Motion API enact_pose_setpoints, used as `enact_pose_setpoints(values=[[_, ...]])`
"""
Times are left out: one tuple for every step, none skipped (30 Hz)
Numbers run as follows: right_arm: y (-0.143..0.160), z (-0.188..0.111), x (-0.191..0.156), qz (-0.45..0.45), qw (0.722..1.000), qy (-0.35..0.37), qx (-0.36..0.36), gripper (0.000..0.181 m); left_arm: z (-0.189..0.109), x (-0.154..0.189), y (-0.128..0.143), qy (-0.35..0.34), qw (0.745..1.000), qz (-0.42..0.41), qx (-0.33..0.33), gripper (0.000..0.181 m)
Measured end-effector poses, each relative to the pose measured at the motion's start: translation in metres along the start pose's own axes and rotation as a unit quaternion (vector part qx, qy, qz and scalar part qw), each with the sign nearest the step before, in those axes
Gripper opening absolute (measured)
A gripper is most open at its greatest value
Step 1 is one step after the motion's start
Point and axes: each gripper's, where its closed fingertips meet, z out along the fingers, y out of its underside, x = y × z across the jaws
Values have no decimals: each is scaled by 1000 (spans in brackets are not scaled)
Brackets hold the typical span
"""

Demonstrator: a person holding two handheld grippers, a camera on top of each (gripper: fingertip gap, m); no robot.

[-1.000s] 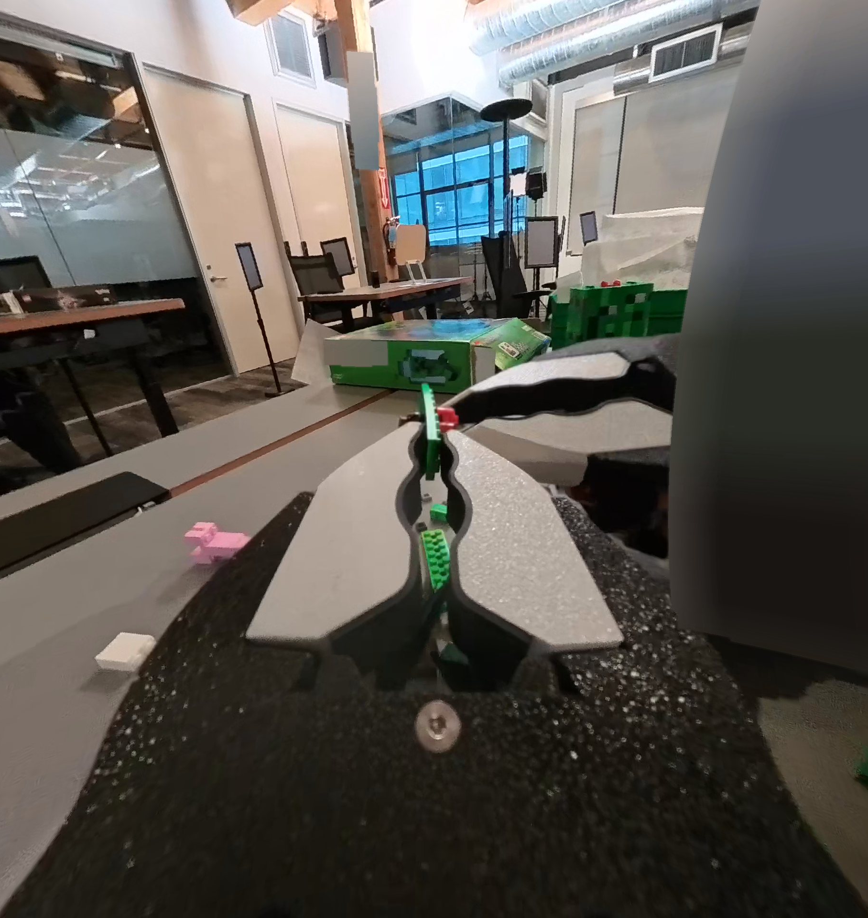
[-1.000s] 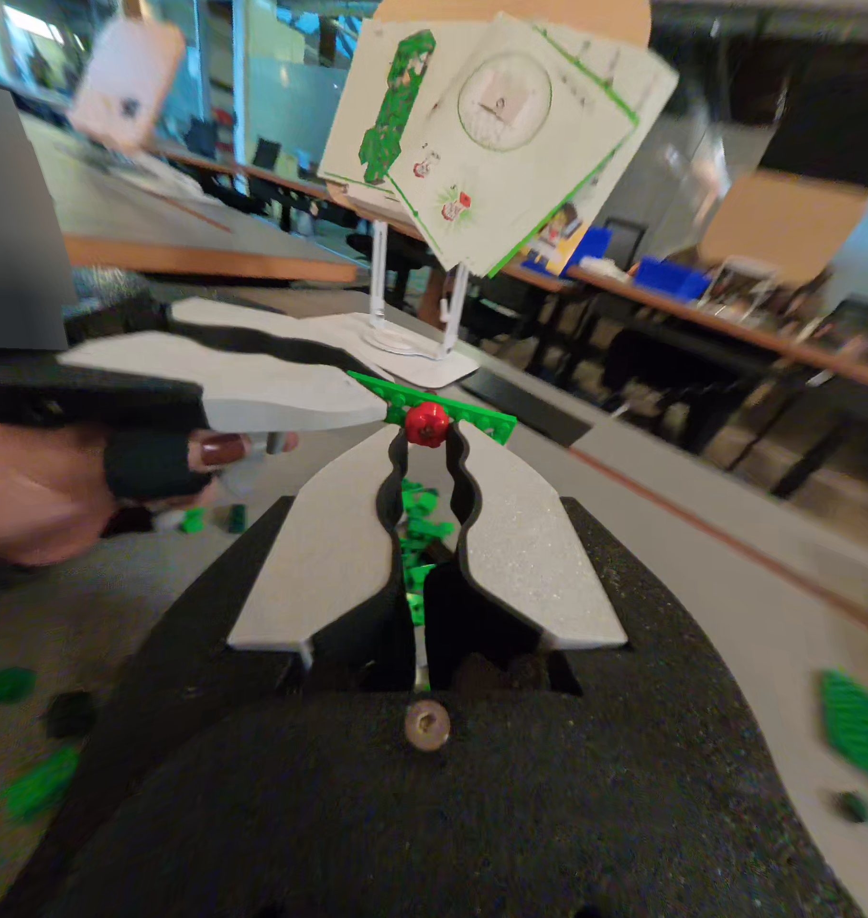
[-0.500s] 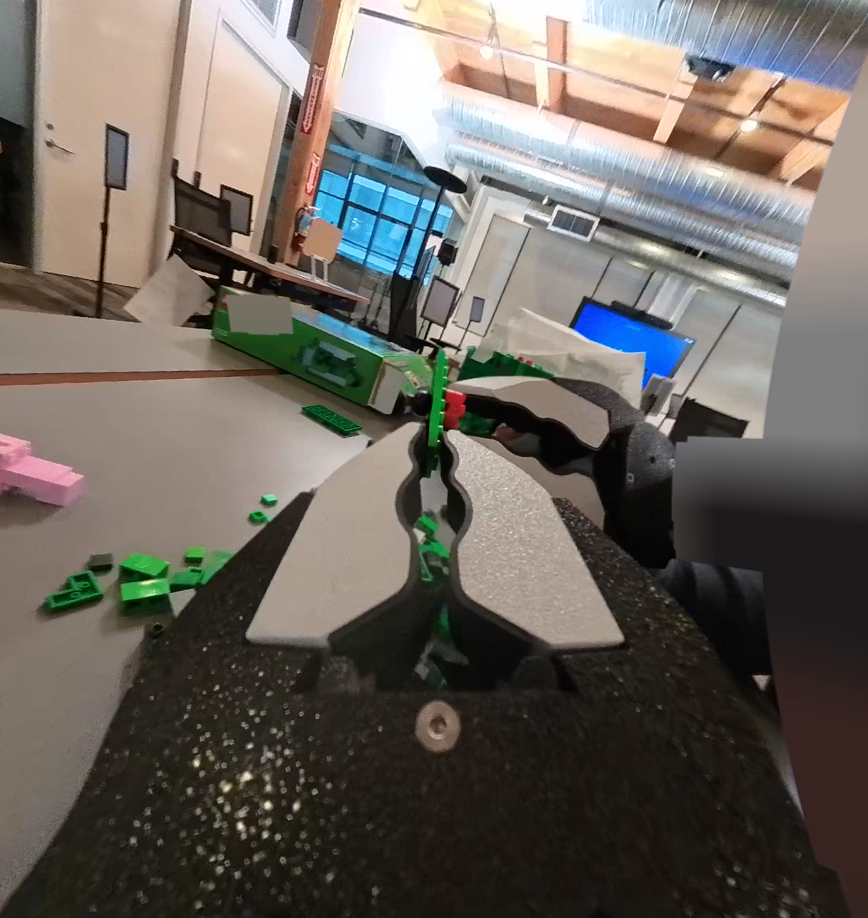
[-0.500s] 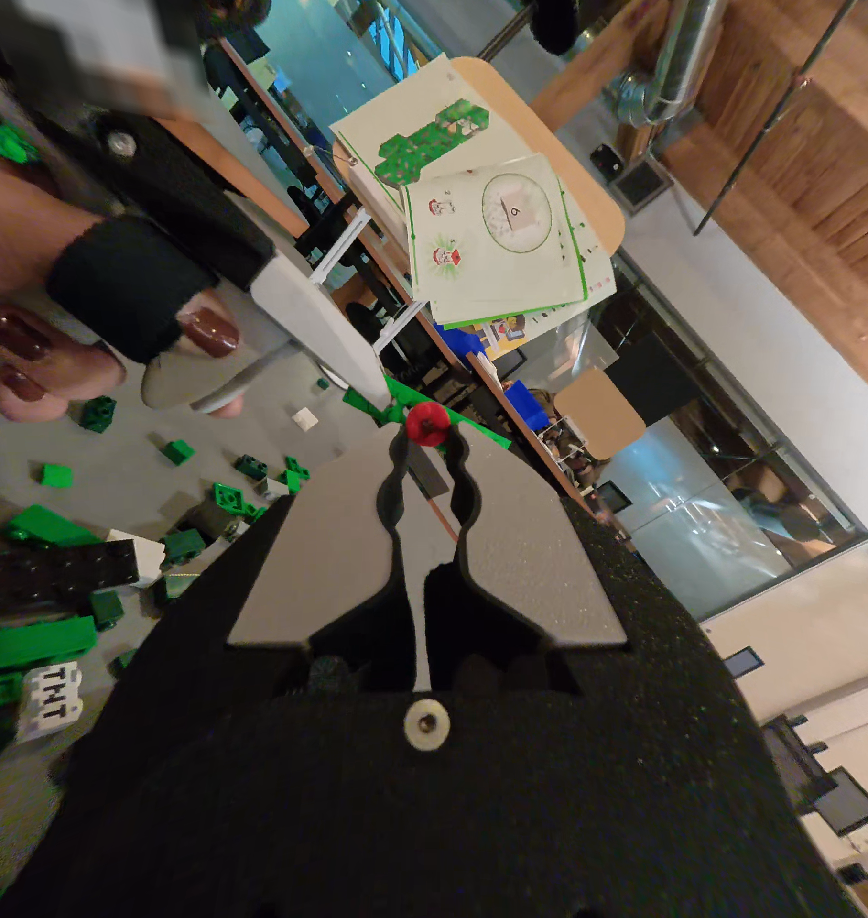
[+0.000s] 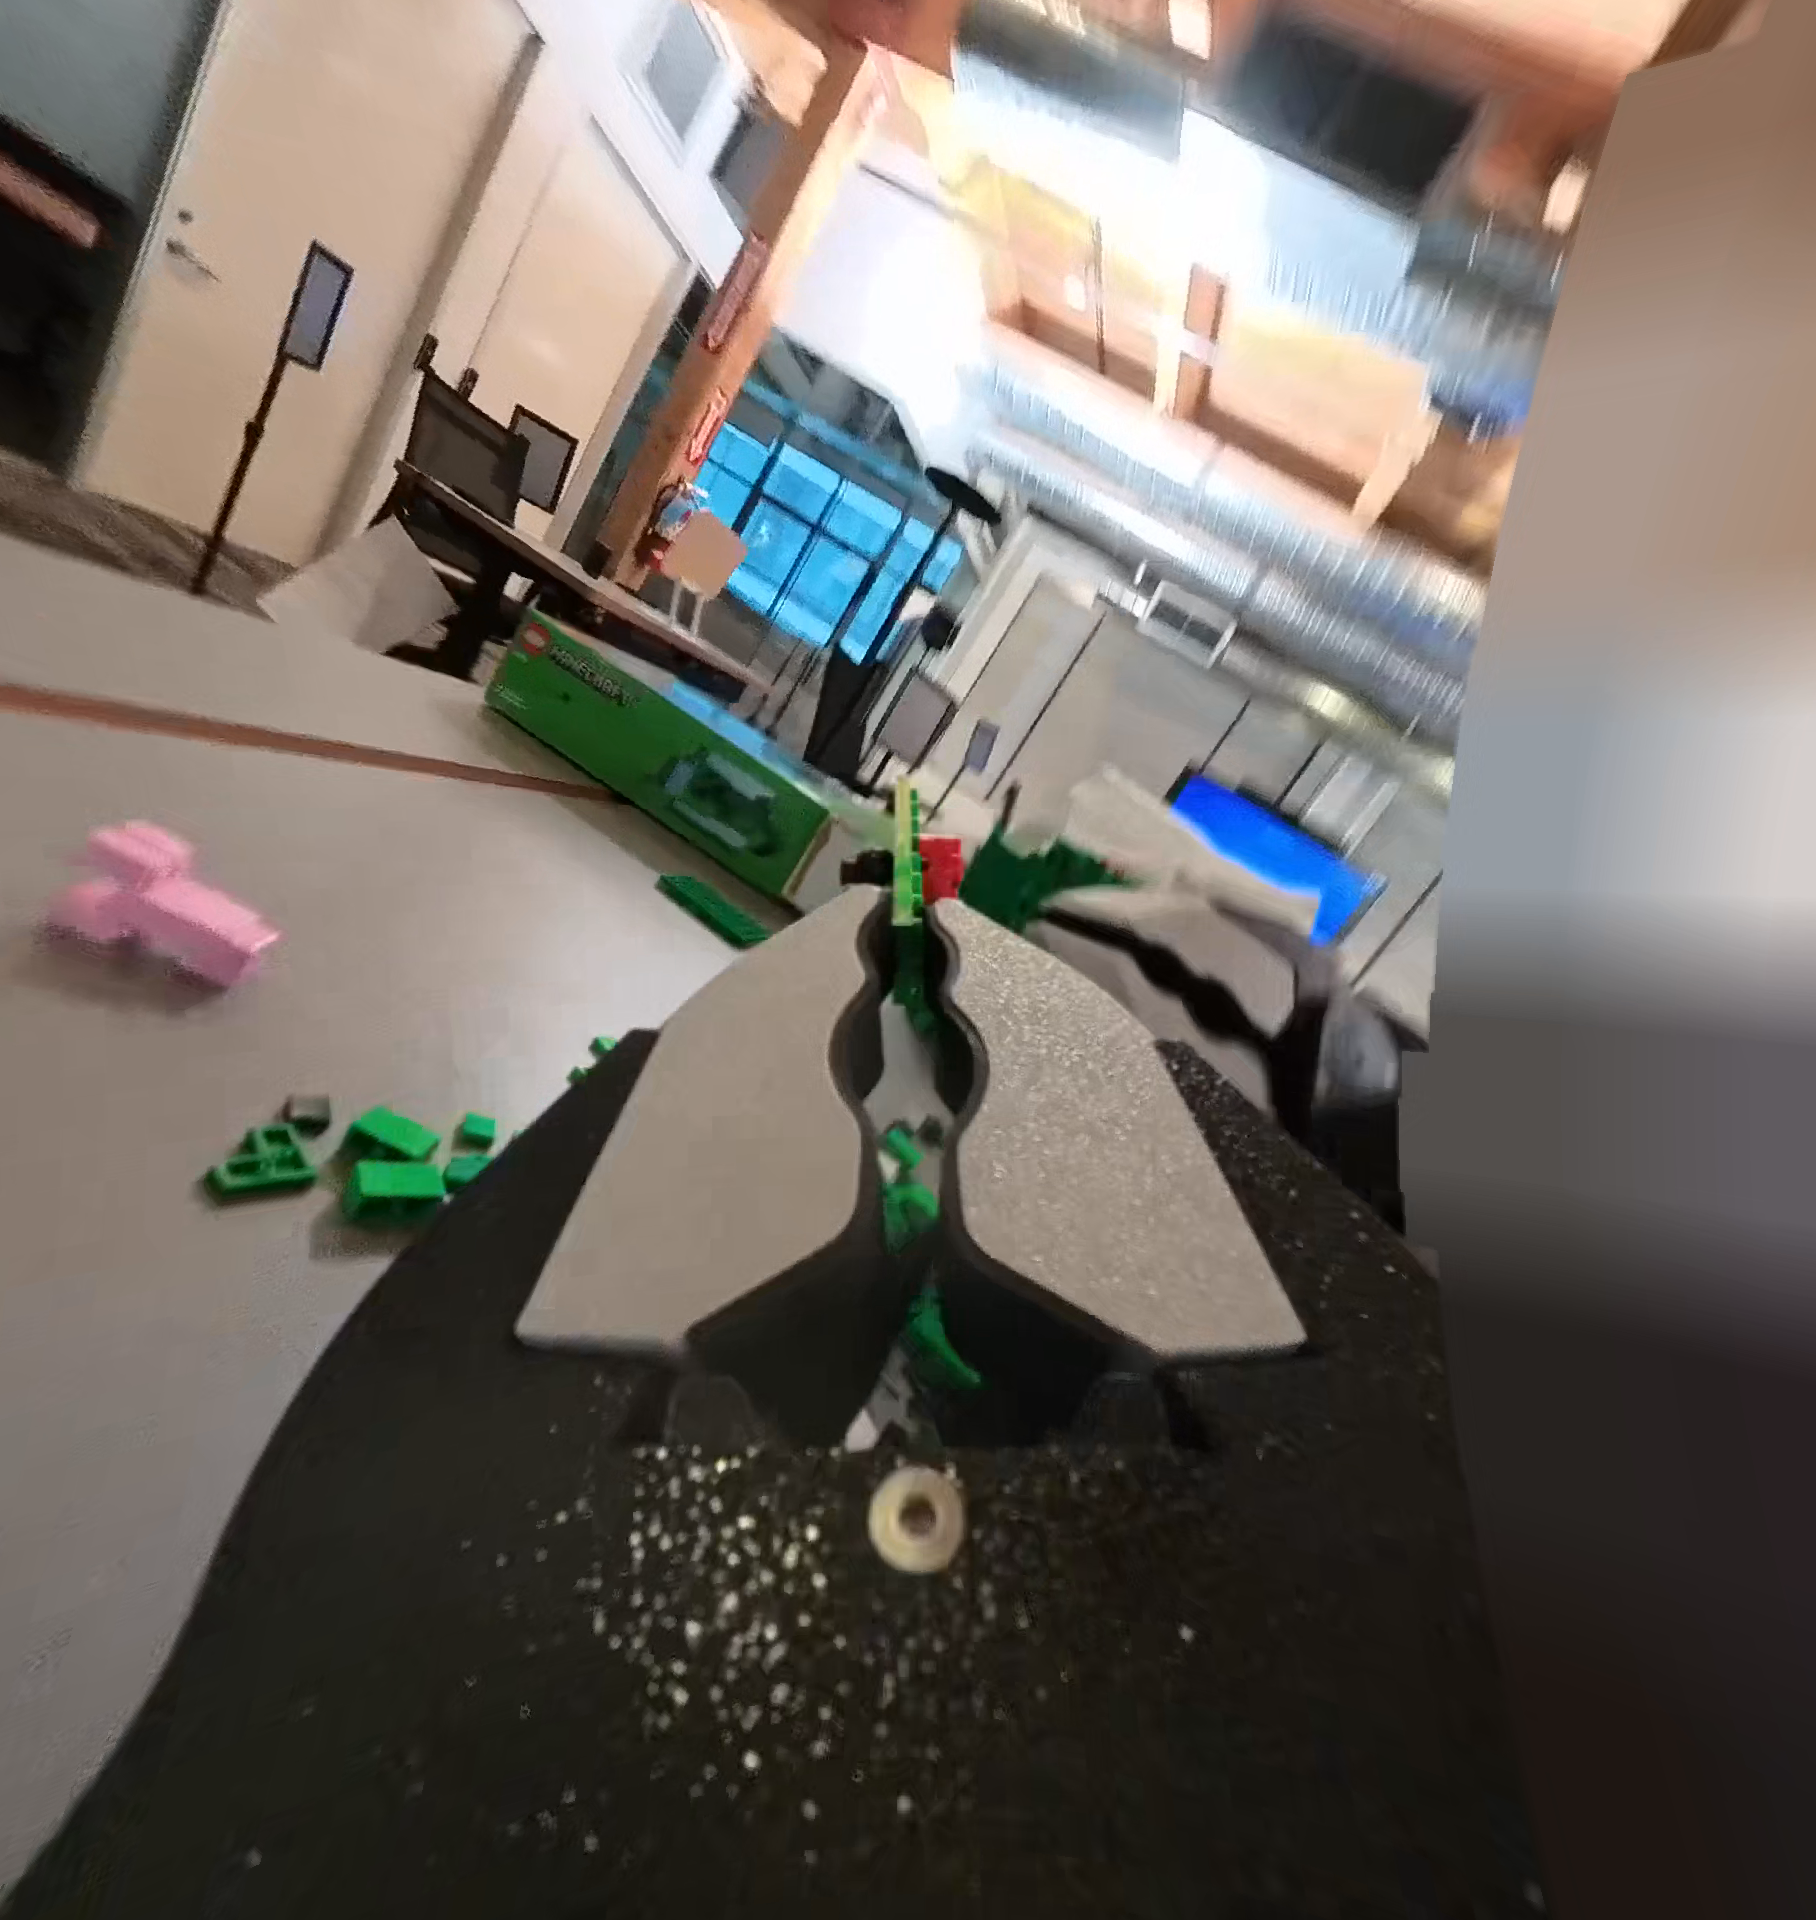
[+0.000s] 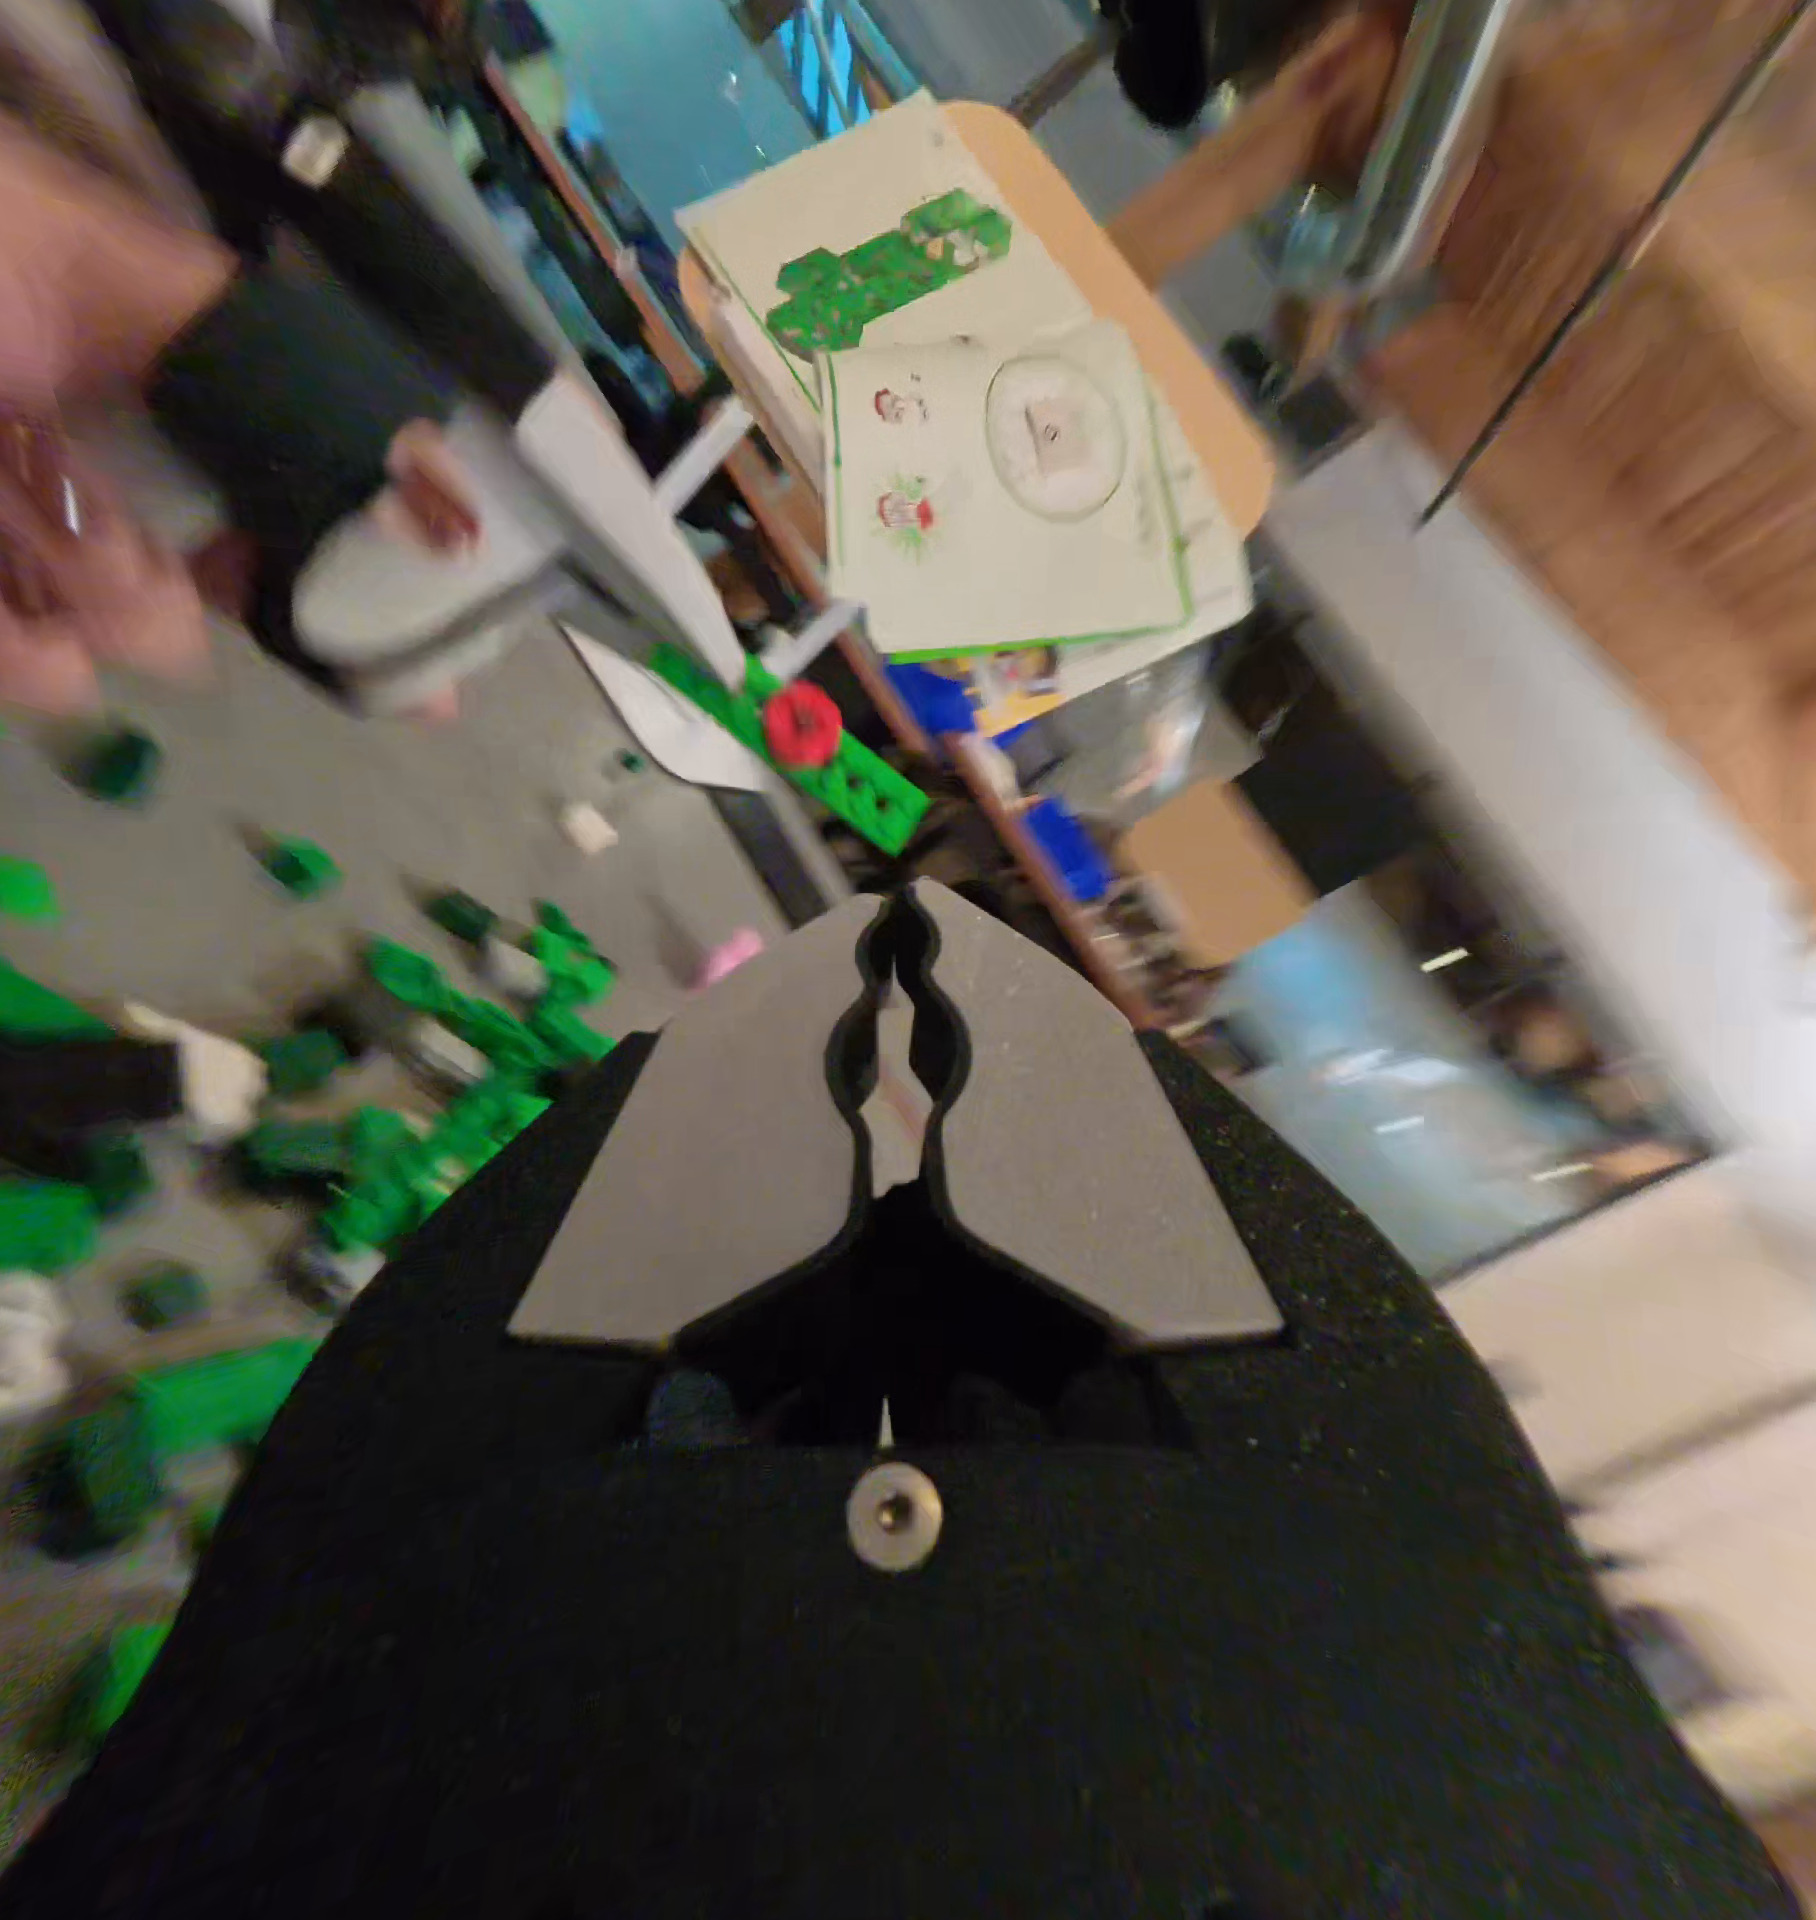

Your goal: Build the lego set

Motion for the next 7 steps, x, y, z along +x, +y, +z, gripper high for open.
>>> enact_pose_setpoints(values=[[-1, 4, -5, 94, 995, -35, -3, 1, 4, 7, 6, -7, 998, 53, -16, 4], [-3, 6, -11, 201, 977, -74, -2, 1, 7, 12, 9, -18, 992, 120, -21, 3], [-9, 6, -14, 311, 944, -107, 9, 0, 8, 17, 9, -30, 981, 193, -24, 3], [-15, 4, -12, 412, 901, -131, 29, 1, 8, 21, 7, -41, 966, 253, -24, 4], [-18, 3, -6, 496, 856, -140, 47, 9, 7, 25, 6, -44, 954, 296, -23, 4], [-16, 3, 0, 565, 811, -138, 52, 32, 6, 28, 4, -53, 944, 327, -15, 4], [-15, 2, 3, 620, 767, -153, 59, 38, 5, 30, 2, -59, 935, 351, -7, 4]])
